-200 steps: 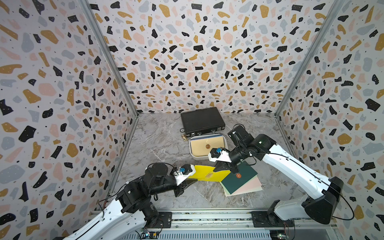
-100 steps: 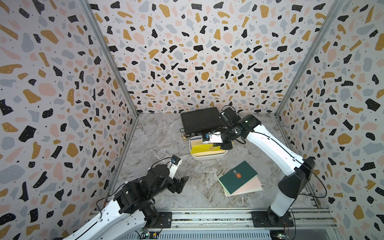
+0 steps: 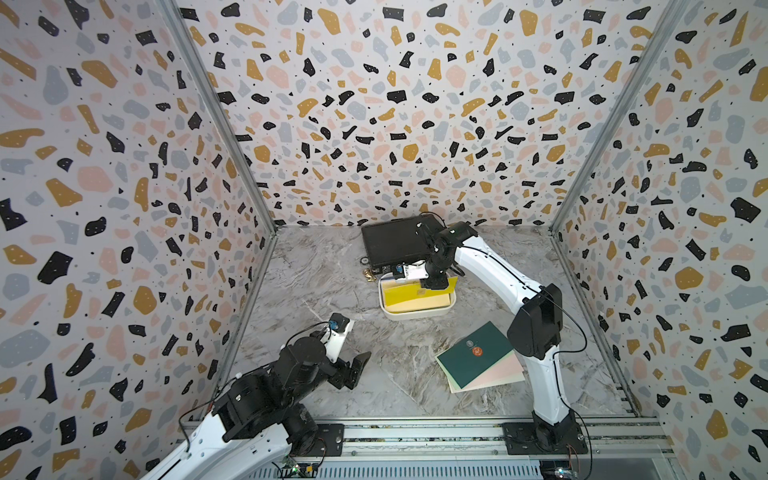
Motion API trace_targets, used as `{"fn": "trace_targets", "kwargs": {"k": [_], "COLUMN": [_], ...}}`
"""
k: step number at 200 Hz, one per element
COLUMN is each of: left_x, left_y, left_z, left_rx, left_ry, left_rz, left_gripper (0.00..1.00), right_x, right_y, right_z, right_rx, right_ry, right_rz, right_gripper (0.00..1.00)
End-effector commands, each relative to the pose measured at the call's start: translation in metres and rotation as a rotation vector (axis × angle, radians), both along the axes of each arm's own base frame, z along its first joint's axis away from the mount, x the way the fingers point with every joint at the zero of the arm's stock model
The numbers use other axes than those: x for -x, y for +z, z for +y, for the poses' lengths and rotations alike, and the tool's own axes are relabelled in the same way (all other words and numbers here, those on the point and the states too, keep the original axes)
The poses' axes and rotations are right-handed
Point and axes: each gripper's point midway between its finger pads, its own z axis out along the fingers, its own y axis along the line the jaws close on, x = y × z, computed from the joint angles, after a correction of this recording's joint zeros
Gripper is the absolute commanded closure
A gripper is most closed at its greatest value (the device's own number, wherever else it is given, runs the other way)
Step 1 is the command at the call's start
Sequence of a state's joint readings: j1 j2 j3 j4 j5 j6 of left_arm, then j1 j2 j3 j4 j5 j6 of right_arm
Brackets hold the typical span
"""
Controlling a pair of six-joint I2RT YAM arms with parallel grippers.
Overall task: Put the sealed envelopes into the storage box
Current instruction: Place the envelope in the storage box.
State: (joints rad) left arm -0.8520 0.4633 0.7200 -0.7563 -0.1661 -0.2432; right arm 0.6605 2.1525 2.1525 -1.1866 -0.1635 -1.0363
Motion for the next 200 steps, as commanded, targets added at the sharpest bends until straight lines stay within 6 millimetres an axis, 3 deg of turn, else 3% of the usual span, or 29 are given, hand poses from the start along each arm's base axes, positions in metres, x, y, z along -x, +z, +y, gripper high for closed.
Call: {"fn": "trace_targets", "kwargs": {"k": [1, 66, 97, 115, 138, 168, 183, 200], "left_x": [-0.004, -0.005, -0.006, -0.007, -0.007, -0.020, -0.025, -0.021], "left_y": [0.002, -0.002, -0.001, -0.002, -0.001, 0.000, -0.003, -0.015], "left_z": [-0.004, -0.007, -0.006, -0.005, -0.005, 0.008, 0.007, -0.017], "left_rx": [0.002, -0.010, -0.010, -0.014, -0.018, -0.033, 0.001, 0.137], "left_ry": [-0.012, -0.016, -0.011, 0.000, 0.006, 0.140, 0.195, 0.161], "left_rz": [-0.029, -0.010, -0.012, -0.010, 0.005, 0.019, 0.047, 0.131], "left_gripper": [0.05, 0.04, 0.01, 0.01, 0.01, 0.01, 0.01, 0.01], "right_x": [0.004, -0.004, -0.009, -0.014, -0.027, -0.046, -0.054, -0.070], "right_y": [0.007, -0.013, -0.017, -0.011, 0.008, 0.055, 0.078, 0.103], "right_z": [-0.002, 0.010, 0.010, 0.013, 0.014, 0.008, -0.006, -0.042], "right_rx": [-0.010, -0.046, -0.042, -0.066, -0.108, -0.222, -0.280, -0.375], "right_ry": [0.002, -0.035, -0.039, -0.063, -0.142, -0.346, -0.498, -0.804], "right_rz": [0.026, 0.086, 0.074, 0.054, 0.001, -0.081, -0.134, -0.251], "right_gripper": [1.00, 1.00, 0.84, 0.70, 0.58, 0.57, 0.57, 0.57]}}
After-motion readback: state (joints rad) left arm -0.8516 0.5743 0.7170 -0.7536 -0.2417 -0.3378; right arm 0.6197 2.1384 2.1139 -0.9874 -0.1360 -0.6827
